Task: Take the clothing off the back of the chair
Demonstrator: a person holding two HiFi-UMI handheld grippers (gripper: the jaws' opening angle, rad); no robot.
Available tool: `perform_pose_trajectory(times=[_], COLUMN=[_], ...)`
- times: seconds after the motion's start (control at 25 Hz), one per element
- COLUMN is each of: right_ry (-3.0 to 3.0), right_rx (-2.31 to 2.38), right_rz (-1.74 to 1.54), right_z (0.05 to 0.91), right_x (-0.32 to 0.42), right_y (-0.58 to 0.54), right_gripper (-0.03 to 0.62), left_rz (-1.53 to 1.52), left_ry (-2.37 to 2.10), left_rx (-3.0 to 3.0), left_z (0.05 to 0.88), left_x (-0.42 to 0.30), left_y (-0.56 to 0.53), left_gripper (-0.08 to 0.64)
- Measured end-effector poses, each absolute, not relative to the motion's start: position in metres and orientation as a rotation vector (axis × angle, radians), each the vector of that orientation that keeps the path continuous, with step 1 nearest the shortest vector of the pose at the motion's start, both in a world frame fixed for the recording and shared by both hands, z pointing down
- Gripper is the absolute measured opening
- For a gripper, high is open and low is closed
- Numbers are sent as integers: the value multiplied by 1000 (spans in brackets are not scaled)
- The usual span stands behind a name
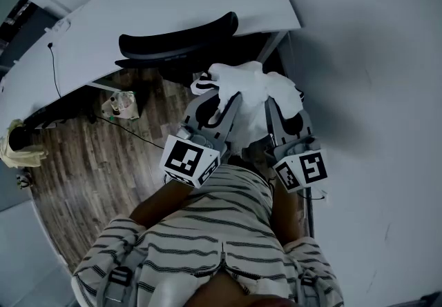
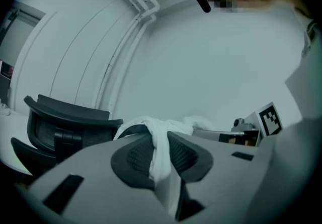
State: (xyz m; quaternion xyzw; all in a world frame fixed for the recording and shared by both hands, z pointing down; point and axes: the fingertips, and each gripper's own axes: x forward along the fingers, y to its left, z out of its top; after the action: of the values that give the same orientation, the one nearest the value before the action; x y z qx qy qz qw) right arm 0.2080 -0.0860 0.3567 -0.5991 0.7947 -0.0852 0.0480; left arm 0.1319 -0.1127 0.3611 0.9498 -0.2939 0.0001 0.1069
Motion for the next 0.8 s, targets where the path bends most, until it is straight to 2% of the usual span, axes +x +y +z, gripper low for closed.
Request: perform_pose_trajectory(times=[0.8], right_ry=[2358], right_rx=[-1970], right_rz=[-215], right_z=[413], right_x=[214], right_y=[-92], right_gripper=[55], left_rz=[42], left_ry=[-903], left_rx=[2817], left_z=[415], left_x=[136], left_y=[-122], left_gripper=[83])
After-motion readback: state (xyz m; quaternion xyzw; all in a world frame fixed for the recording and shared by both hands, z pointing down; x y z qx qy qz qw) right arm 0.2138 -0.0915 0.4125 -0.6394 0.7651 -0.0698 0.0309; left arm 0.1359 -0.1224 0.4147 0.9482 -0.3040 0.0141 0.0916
